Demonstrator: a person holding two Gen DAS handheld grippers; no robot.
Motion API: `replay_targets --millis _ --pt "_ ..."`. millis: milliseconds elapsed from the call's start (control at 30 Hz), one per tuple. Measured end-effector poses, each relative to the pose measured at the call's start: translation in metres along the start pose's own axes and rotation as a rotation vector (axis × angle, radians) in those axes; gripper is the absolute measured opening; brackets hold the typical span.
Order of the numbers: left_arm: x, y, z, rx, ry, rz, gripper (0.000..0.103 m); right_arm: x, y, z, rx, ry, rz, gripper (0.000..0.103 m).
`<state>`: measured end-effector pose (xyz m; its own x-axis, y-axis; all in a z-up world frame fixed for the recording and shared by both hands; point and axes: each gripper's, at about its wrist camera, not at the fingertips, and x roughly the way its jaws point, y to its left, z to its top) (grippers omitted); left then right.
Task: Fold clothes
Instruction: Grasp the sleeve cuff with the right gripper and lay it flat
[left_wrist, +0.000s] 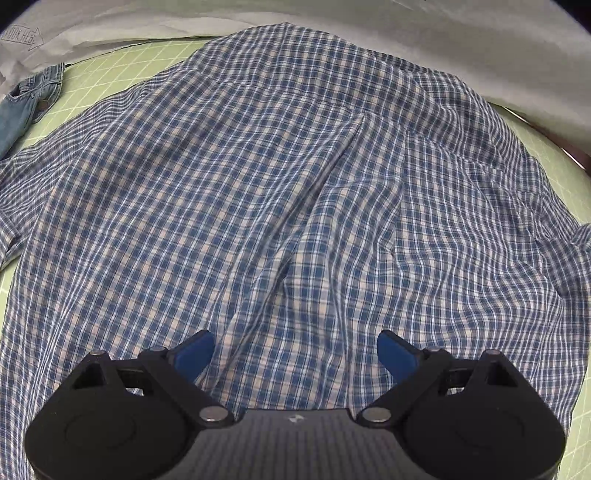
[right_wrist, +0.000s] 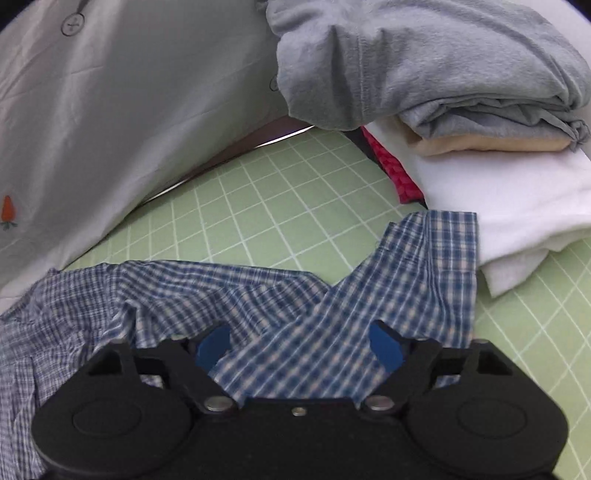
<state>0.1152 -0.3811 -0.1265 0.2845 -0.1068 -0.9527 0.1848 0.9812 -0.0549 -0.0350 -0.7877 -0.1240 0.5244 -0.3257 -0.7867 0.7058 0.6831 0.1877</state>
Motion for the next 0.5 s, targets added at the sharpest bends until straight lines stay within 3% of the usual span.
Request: replay_targets --millis 33,67,167,267,333,367,500 --pt "0.002 -0.003 0.001 0.005 0.008 0.001 0.095 0.008 0.000 0.003 0.001 0.004 -0.009 0.058" --pt "0.003 -0.005 0.000 0.012 0.014 0.005 0.095 0.007 -0.001 0.002 0.003 0.002 -0.011 0.052" --pt "0.005 -0.009 -0.002 0.032 0.027 0.018 0.096 0.005 -0.005 -0.002 0.006 -0.006 -0.018 0.048" --pt "0.004 -0.012 -0.005 0.040 0.034 0.020 0.096 0.004 -0.009 -0.007 0.010 -0.013 -0.025 0.033" --pt "0.001 -0.014 -0.007 0.041 0.032 0.018 0.096 0.003 -0.011 -0.009 0.013 -0.018 -0.029 0.007" --pt "-0.001 -0.014 -0.007 0.040 0.028 0.013 0.096 0.002 -0.013 -0.011 0.014 -0.020 -0.031 0.001" --pt "-0.013 -0.016 -0.013 0.028 0.006 -0.017 0.096 -0.001 -0.018 -0.017 0.018 -0.032 -0.040 0.000"
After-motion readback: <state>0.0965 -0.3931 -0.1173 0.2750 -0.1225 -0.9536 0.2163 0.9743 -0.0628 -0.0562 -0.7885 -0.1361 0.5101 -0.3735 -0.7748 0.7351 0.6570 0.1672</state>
